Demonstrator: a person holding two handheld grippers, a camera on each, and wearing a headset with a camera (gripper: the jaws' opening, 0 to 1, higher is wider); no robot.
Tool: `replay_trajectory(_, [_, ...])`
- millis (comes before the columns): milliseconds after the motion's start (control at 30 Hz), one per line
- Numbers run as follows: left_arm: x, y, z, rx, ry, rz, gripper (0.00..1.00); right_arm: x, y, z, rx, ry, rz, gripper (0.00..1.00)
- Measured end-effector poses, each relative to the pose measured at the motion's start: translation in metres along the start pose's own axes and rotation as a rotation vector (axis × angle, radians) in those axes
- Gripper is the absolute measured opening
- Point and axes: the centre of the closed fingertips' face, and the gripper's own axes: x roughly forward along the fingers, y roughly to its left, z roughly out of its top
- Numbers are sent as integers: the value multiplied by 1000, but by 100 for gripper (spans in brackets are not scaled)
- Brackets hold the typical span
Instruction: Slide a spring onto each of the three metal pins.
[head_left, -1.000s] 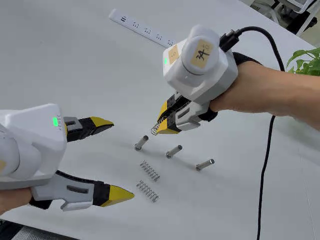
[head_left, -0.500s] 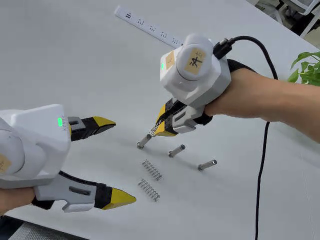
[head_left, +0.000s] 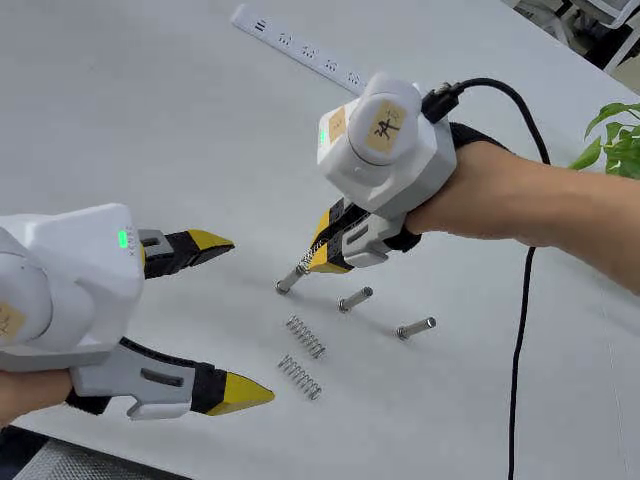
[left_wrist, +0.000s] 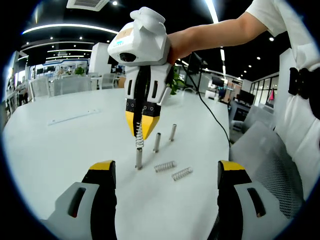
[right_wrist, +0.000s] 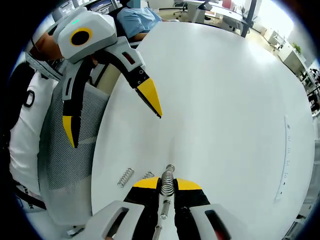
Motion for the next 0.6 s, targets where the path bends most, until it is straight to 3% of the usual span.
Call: replay_trajectory(600, [0,-2,-2,-9,-3,-2,83,4,0,-1,1,7,5,7])
